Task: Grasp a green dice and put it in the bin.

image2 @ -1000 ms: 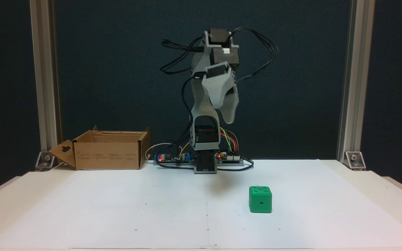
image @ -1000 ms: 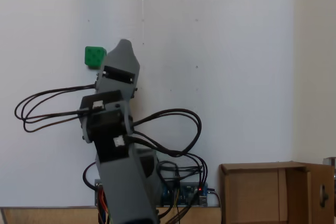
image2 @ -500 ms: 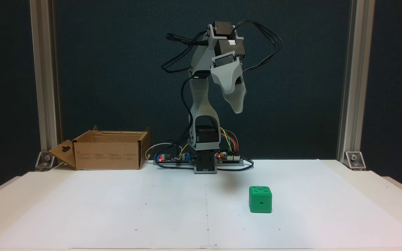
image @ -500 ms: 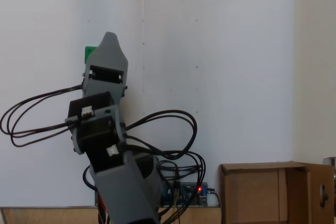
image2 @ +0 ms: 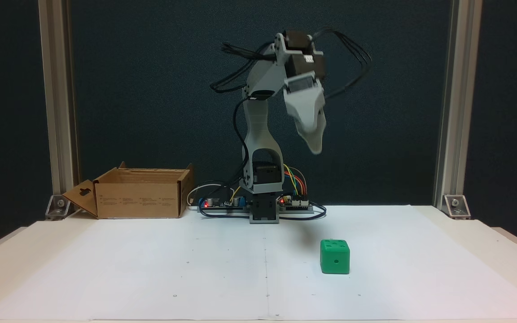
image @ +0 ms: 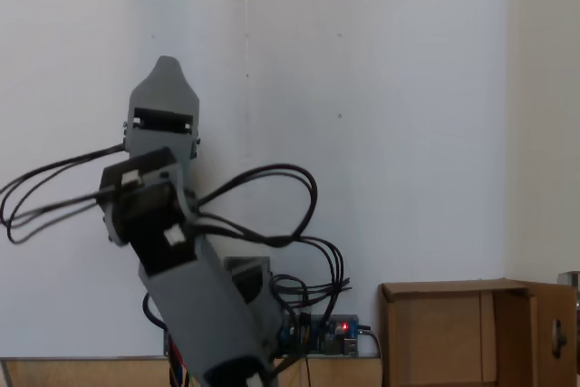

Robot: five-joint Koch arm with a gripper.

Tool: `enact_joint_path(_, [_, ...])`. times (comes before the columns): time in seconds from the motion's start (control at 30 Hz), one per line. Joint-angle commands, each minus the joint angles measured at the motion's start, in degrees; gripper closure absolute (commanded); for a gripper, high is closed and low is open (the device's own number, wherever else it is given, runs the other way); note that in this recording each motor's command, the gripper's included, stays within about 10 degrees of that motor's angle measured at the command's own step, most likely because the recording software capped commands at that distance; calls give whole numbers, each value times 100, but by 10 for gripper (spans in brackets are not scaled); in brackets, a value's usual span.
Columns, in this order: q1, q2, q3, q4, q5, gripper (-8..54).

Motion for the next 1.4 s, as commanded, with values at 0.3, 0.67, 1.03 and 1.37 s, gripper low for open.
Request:
enact_joint_path(0.3, [-70,-782,-255,360,958,45])
enact_joint_path(0.67, [-246,-853,-255,325,1485,29])
enact_joint_path(1.03, [-747,-1020,141,53,1459,31])
enact_joint_path(1.37, [-800,-1195,369,-88,853,33])
